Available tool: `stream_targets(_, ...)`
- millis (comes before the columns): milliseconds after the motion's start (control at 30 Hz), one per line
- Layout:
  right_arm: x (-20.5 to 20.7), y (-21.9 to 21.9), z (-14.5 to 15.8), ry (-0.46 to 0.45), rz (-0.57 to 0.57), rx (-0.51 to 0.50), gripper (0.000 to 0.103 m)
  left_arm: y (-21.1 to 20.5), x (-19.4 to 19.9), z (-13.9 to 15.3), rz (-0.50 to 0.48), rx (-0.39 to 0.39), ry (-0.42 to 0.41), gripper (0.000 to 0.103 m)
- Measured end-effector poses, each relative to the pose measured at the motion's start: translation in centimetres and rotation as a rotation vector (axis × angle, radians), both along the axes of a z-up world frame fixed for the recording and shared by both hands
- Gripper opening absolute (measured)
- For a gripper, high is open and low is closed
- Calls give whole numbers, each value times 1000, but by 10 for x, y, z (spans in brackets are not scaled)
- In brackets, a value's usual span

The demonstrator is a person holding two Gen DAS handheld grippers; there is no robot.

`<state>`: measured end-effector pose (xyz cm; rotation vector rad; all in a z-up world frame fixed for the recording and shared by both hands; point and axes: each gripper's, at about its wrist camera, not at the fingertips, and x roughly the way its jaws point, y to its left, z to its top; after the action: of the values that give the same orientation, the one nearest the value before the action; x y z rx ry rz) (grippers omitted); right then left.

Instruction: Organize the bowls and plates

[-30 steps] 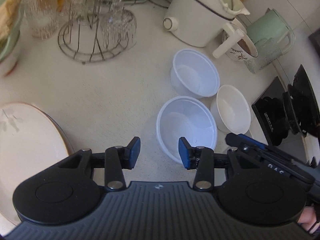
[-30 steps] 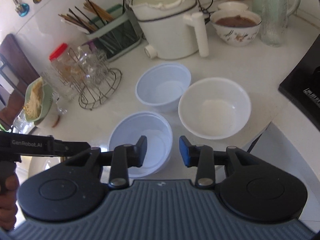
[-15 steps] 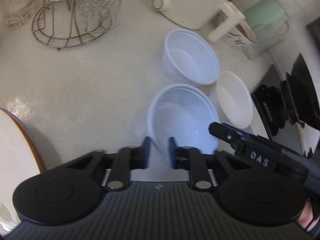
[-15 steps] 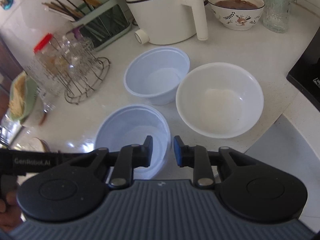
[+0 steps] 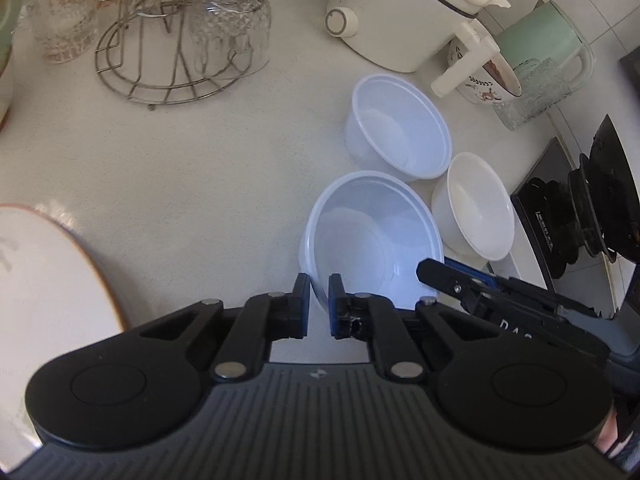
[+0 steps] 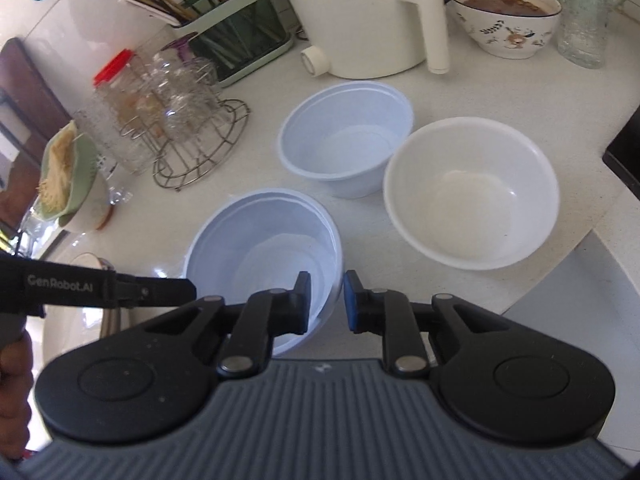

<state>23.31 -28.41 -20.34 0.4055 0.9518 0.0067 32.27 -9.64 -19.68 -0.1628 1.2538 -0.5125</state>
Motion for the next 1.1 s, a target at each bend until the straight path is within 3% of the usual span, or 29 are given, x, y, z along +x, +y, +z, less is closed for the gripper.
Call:
stream_targets(233, 2, 16, 4, -19, 49, 51, 21, 31, -1, 8, 58, -12, 0, 11)
stream_targets(533, 12, 49, 1, -8, 105, 33, 21, 62, 5, 7, 107, 10, -7, 11)
stream_targets(733, 15, 59, -5, 5, 101, 26, 21, 68, 9, 4, 117, 18, -15, 11)
stream_targets(933, 18, 67, -4, 7, 98, 0, 21, 77, 11, -4, 115, 7, 29, 11)
stream_targets(1100, 18, 77, -4, 20, 76, -15, 21, 74, 12, -5, 85, 48, 26, 12)
